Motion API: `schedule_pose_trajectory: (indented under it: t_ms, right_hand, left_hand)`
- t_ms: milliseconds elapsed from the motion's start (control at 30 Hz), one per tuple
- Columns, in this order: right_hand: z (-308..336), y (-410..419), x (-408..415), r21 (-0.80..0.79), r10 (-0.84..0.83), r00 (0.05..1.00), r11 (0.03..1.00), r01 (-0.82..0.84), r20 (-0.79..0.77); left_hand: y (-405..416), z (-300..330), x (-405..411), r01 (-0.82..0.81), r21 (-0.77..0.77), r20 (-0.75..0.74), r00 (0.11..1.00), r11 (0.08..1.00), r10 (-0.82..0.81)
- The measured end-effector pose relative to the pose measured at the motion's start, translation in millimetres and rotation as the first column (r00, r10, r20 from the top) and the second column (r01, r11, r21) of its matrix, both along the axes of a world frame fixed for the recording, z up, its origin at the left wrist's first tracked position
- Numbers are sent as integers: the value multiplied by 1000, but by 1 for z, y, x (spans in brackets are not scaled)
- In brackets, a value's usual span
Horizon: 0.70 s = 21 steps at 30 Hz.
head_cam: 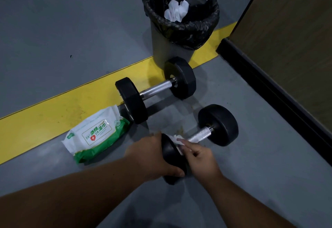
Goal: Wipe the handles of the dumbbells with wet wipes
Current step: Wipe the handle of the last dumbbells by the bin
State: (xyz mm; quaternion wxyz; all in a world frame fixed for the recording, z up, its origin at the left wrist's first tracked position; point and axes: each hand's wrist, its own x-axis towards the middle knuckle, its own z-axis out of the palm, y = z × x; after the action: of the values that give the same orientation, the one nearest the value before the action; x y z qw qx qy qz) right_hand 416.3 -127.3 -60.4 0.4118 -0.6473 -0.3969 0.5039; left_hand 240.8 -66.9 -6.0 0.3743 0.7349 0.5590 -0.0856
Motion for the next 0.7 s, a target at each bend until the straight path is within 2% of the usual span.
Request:
schedule_pose_trajectory:
  t_ms: [33,133,233,267,300,367,433,500,600,667,700]
  right_hand:
    - [1,4,11,32,-44,999,999,43,25]
    - [-4,13,34,10,-373,928,928,373,22]
    - [-7,12,19,-39,-502,860,865,501,-91]
    - [-7,9,11,-53,-489,864,872,487,-120]
    - [-6,3,3,-34,-405,906,914,404,-122]
    - [-4,-11,-9,12,-110,993,994,110,-43]
    - [-1,-11,-3,7,52,999,999,-52,-3]
    - [1,-1,15,47,-10,1000,999,9,14]
    - [-1,9,33,1,-396,918,918,396,-35]
    - [-8,2,21,-30,-453,887,891,452,-90]
    - [-10,-6,12,-2,-389,918,921,390,-78]
  left_hand:
    - [-3,-1,1,9,11,-15,1000,1000,-9]
    - [-8,0,4,51,3,-55,997,999,-50]
    - [7,6,1,50,-79,31,998,996,-48]
    - [12,8,-1,53,-103,54,997,993,-48]
    - [16,8,-3,50,-112,74,996,992,-41]
    - [18,8,-4,30,-99,91,996,995,-21]
    - [16,6,-3,20,-71,84,996,997,-14]
    - [12,4,-2,16,-59,77,997,998,-11]
    - [9,2,-3,18,-53,62,998,998,-14]
    - [7,1,-3,39,-29,47,998,999,-37]
    - [7,1,-2,46,-15,41,998,999,-45]
